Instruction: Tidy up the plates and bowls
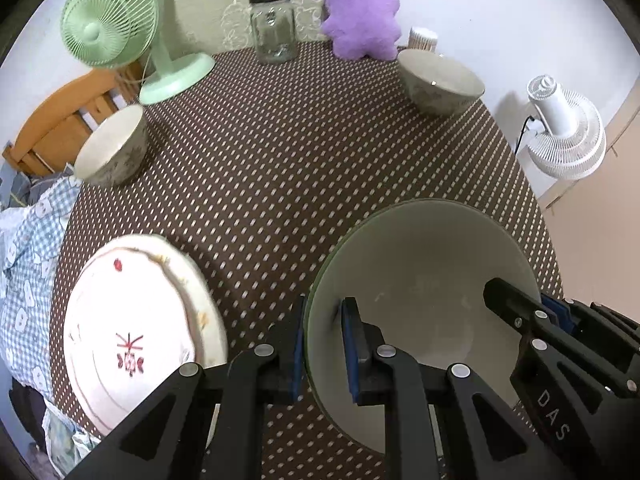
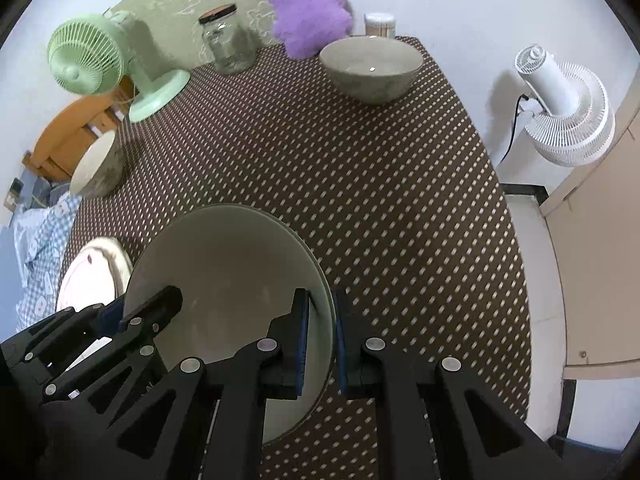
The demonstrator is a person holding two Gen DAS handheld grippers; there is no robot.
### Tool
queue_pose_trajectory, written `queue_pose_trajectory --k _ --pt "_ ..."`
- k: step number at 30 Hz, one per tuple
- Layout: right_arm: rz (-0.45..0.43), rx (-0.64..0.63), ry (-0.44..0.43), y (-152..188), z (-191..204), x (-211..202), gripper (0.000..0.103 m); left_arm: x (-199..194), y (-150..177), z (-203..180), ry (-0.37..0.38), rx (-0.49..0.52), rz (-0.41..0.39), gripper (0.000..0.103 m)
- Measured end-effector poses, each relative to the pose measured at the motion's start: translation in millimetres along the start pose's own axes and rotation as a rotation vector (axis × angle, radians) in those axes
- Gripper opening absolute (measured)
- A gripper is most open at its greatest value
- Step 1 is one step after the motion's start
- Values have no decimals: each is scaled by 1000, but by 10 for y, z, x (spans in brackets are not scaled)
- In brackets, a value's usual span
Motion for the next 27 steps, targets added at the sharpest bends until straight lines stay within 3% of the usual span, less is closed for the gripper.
queue_pose_trajectory --k 12,24,27 --pt "26 7 9 258 246 207 15 182 264 269 -2 20 24 14" --pt "51 49 17 349 292 350 15 240 299 315 4 39 42 14" --pt "60 63 17 349 272 347 15 223 299 310 10 47 38 20"
Point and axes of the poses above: each gripper's, at about its wrist camera, not at the fingertips, and x roughly the way its jaws point, z to its left, y to its underside, the point moved 3 cm from there along x, roughly the way its jaws point, and after that the axes turned 14 degrees about -y, right-handed, at the moved point
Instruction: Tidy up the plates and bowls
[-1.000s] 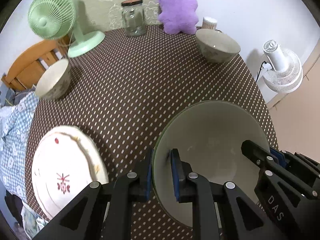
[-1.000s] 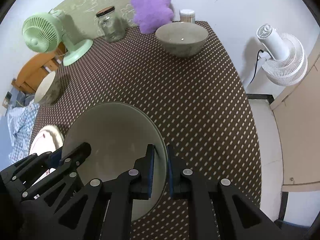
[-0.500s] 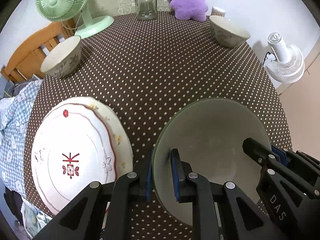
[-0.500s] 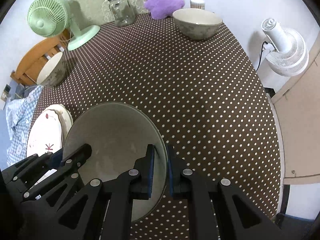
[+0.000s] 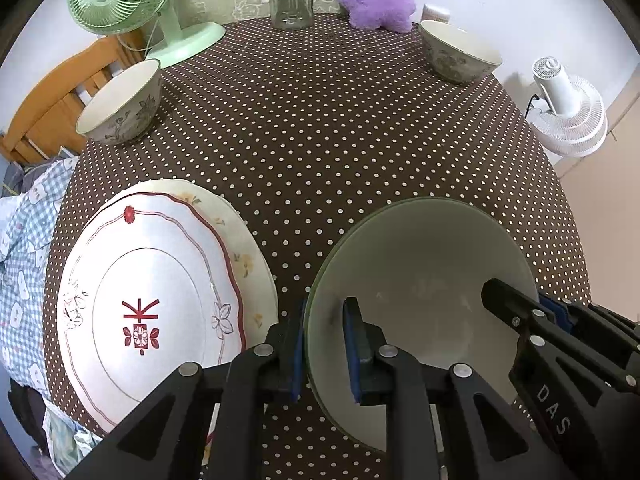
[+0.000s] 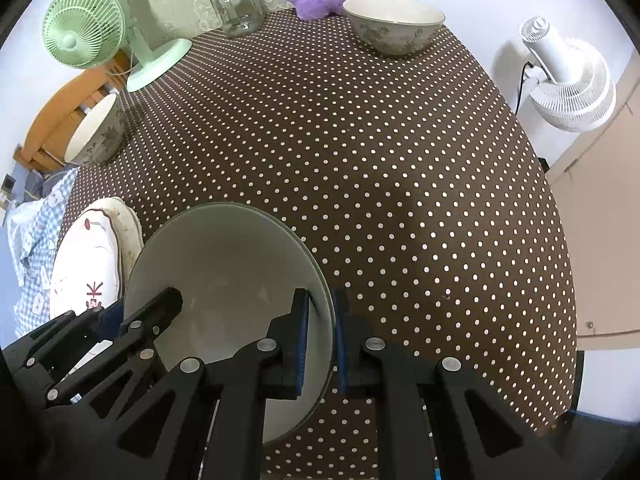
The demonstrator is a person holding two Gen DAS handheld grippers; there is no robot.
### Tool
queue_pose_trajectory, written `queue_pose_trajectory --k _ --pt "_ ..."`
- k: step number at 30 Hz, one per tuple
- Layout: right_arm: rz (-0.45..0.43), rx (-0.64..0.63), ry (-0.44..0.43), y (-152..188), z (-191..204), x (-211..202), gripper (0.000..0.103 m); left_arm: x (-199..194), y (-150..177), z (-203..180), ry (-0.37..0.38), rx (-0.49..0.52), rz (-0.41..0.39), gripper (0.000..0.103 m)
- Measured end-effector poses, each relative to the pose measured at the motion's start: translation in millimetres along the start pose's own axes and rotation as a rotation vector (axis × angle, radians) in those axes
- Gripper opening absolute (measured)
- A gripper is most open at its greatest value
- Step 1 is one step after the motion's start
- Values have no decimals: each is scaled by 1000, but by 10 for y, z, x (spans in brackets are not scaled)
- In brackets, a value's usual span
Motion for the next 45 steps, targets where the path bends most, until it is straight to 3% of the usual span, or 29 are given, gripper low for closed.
queue_pose_trajectory --k 2,8,10,17,19,22,34,41,45 --pt "-8 5 -5 -5 -10 -17 15 -30 -11 3 -7 2 -19 31" --pt "-22 -18 9 -37 1 -131 16 -138 -48 25 -1 0 -42 45" --pt "-34 -21 1 -54 22 -199 31 -195 -57 46 -1 -6 -52 52" --pt "-114 -6 19 -94 46 -537 52 -427 -118 219 17 -40 -87 67" --pt "-144 -3 26 -106 51 -654 65 -505 -162 254 27 -46 -105 67" --pt "-184 -14 40 -117 83 -826 75 -651 -197 299 25 -40 -153 74" --pt "-291 -14 58 -184 87 -1326 80 -1002 -324 348 15 -6 -267 95" --pt "-321 -1 21 -366 -94 -1419 80 -1077 -474 204 1 -42 -287 96" --pt "-299 11 44 -572 -265 -1406 80 -1059 -619 42 -47 -55 -266 96"
Point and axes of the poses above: each gripper's, at about its wrist camera, not at the fingertips, and x roughly the way its jaws point, z to its left, y to its underside, the point moved 3 cm from there along x, roughly the way its jaws point, and after that the axes turned 14 degrees about -y, right-handed, at the moved point
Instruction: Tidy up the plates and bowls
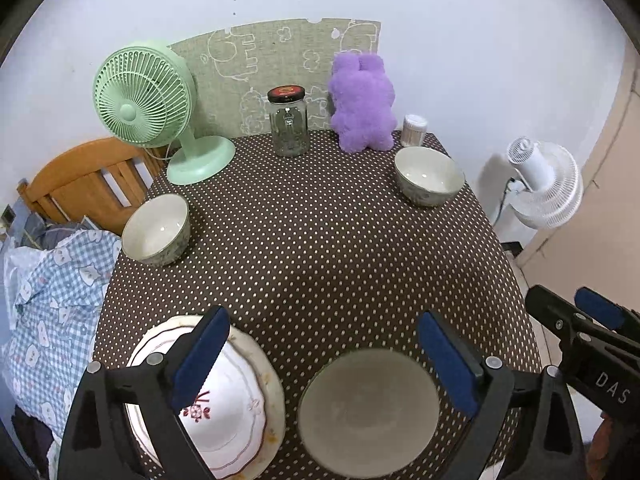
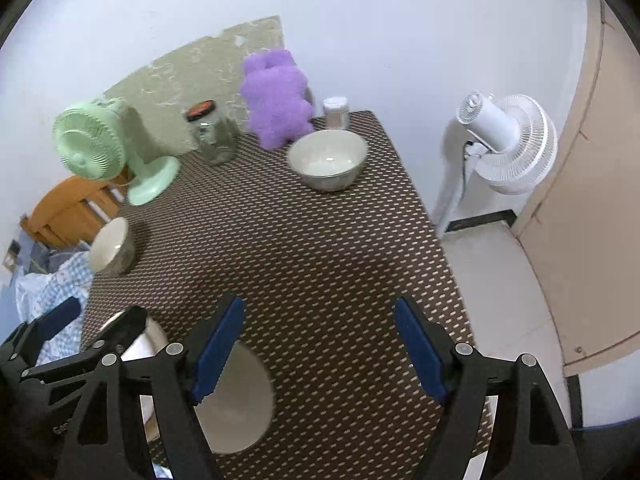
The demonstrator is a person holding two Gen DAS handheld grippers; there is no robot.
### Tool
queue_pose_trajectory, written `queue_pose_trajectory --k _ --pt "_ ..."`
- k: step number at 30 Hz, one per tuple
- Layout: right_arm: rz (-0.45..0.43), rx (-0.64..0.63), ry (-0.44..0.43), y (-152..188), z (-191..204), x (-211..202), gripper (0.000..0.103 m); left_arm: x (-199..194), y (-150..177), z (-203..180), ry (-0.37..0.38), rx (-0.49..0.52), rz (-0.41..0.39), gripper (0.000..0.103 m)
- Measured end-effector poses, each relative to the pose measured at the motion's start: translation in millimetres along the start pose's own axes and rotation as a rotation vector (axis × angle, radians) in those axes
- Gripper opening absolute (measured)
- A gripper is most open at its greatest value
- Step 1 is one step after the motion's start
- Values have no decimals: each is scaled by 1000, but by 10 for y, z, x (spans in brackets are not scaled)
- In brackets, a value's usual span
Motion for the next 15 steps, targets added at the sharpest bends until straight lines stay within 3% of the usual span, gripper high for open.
queue_pose_trajectory --k 15 --pt "32 -103 -53 -907 -738 371 80 286 -608 -700 -92 -99 8 96"
Point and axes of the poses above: each gripper's, at about its wrist camera, not at the fingertips, and x roughly the way its jaws point, z to its left, y to its underside, the point moved 3 cm from there along x, roughly the way its jaws point, and after that the axes turned 14 degrees about -y, right-handed, at the moved point
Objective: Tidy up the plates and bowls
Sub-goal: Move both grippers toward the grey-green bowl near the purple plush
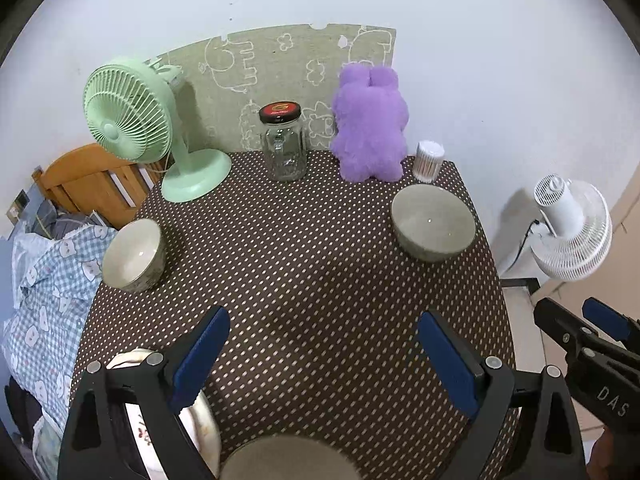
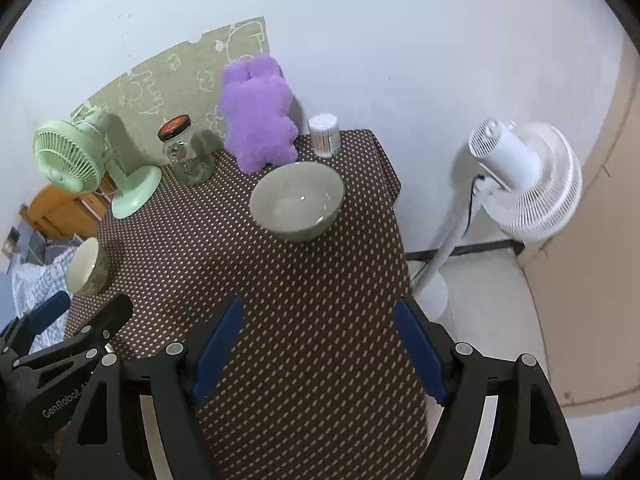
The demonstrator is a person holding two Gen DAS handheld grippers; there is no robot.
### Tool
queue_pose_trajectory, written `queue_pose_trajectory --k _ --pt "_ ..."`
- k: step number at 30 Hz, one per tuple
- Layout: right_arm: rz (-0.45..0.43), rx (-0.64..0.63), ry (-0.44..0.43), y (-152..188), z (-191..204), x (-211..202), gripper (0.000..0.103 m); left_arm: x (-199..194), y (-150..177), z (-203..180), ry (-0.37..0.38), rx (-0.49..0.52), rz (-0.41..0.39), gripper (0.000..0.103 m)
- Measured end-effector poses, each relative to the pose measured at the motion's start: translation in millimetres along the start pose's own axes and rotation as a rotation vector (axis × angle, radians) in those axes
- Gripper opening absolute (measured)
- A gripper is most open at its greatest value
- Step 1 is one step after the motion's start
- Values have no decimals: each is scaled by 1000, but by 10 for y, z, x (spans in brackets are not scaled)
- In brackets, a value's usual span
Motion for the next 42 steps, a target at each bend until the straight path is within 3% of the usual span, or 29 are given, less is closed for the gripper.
queue_pose_trajectory --k 9,25,42 --pt "-11 -74 -12 -445 -261 197 80 110 -340 -374 -37 8 -19 94" --pt "-44 -72 -64 -1123 -512 662 80 531 -916 -663 -71 -5 -56 92" --pt "4 -59 -45 -1232 -704 1538 78 1345 -959 -1079 -55 20 14 75"
Point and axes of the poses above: each gripper's, at about its wrist camera, not at the fingertips, and x roughly the way its jaws point, z to its left, y to its underside, the point moved 3 cm from there along x, roughly the way its jaws point, and after that the axes turned 14 degrees about -y, right-handed, at the moved point
